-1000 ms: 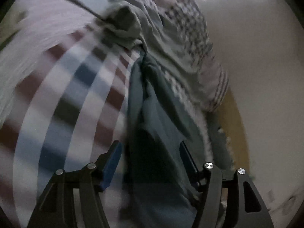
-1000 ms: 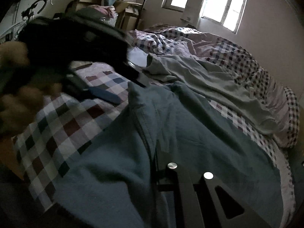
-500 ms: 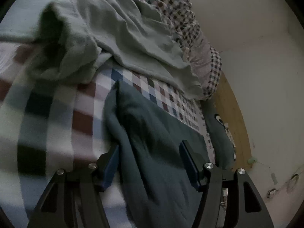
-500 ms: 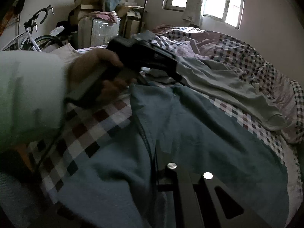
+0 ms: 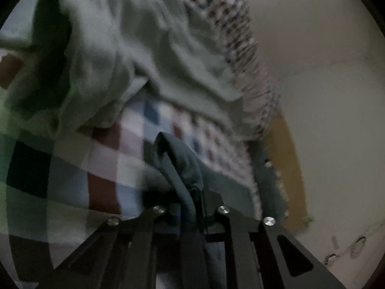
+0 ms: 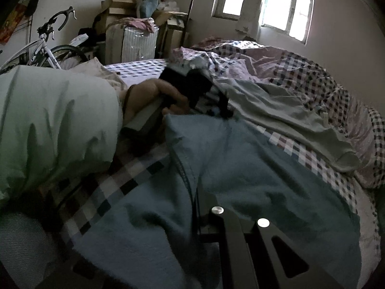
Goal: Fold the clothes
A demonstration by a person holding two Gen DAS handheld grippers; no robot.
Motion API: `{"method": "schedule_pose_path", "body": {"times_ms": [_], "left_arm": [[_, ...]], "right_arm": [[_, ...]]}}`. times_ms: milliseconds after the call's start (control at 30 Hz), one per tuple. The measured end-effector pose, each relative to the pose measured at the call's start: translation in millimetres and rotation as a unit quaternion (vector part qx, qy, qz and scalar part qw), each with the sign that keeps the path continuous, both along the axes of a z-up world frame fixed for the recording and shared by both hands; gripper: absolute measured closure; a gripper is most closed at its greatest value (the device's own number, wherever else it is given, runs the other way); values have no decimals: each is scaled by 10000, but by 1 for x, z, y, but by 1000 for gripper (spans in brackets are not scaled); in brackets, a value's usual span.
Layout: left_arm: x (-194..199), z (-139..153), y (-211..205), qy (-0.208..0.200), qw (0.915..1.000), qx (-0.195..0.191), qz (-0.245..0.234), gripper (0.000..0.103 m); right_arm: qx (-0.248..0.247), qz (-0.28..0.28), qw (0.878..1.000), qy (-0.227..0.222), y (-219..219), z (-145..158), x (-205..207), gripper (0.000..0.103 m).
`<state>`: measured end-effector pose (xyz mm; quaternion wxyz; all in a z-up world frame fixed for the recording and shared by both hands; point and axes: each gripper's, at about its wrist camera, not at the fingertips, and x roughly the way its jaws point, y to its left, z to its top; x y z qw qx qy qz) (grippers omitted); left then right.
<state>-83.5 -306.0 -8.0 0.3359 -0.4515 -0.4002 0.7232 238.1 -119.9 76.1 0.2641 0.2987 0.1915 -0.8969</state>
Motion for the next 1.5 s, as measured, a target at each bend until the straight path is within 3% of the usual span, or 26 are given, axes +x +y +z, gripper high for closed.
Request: {"method": "schedule_pose_path", "body": {"times_ms": [167, 333, 400, 500, 600, 767, 933, 1067, 1167, 1333, 1500], "left_arm": [[19, 50, -14, 556, 9975, 404, 152, 97], [41, 116, -38, 1184, 9877, 996, 241, 96], [39, 115, -47, 1089, 9899, 814, 389, 96], [27, 78, -52, 339, 9963, 365, 707, 96], [24, 62, -48, -95, 9968, 58, 796, 96], [36, 108, -7, 383, 9973, 275, 561, 96], [50, 150, 62, 807, 9964, 141, 214, 96], [49, 163, 131, 805, 9967, 77, -98, 96], [45, 165, 187, 704, 9970, -66, -324, 96], [38, 156, 276, 324, 9957, -725, -479, 96], [25, 129, 348, 20, 9886, -1414, -514, 96]], "right_arm": [[-232, 192, 9995, 61, -11, 19, 11, 99], [-794, 369, 9960, 148, -30, 42, 19, 99], [-943, 322, 9950, 4, -38, 35, 15, 99], [-1172, 128, 9922, -396, -38, 16, 3, 99], [-1529, -135, 9870, -473, -17, 13, 3, 99], [-1996, -573, 9776, -330, 32, 23, 13, 99], [-2600, -1221, 9574, -285, 100, 32, 31, 99], [-2988, -1770, 9366, -458, 152, 29, 37, 99], [-3368, -2188, 9135, -647, 192, 24, 38, 99], [-3937, -2855, 8688, -929, 255, 4, 41, 99], [-4206, -3306, 8376, -1105, 304, -14, 46, 99]]}}
